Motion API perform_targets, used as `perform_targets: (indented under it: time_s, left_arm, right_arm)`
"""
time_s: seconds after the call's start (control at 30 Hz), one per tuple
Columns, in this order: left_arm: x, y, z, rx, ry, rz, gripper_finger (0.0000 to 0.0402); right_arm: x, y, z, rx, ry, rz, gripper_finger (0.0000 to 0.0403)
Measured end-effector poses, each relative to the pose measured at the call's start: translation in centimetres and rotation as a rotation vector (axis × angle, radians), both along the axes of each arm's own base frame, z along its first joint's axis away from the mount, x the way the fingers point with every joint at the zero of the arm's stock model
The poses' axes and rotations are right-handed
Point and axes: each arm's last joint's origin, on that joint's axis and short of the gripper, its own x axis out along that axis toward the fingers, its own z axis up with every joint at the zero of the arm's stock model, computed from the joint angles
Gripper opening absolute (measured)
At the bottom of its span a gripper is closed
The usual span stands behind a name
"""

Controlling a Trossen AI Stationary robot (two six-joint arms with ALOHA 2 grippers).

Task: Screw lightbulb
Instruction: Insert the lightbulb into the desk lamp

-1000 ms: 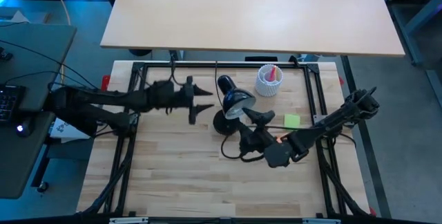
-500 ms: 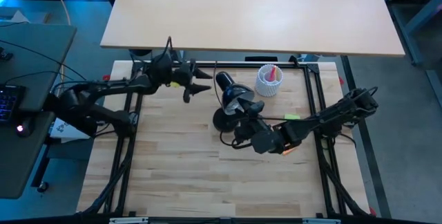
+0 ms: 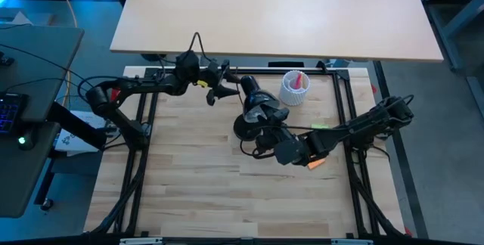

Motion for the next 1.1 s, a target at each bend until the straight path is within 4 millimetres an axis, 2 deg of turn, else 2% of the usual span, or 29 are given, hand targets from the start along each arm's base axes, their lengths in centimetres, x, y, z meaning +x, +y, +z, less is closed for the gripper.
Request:
perform_targets:
  time_s: [0.23,0.57,0.8,1.1]
  left_arm:
    - [0.1,-0.3,0.2,0.0,-0.011,-0.027,0.0216]
    - [1.1,-2.3,0.7,-0.012,-0.037,-0.084,0.0216]
    - [1.3,-3.0,0.9,-0.002,-0.048,-0.119,0.0216]
    - [1.1,-4.6,2.1,0.057,-0.099,-0.147,0.0216]
  right_arm:
    - [0.2,0.1,0.5,0.012,-0.049,0.001,0.0298]
    - [0.2,0.0,0.4,0.052,-0.1,-0.006,0.0298]
    - [0.2,-0.3,0.4,0.088,-0.181,-0.058,0.0298]
    - [0.1,-0.2,0.5,0.269,-0.48,-0.121,0.0298]
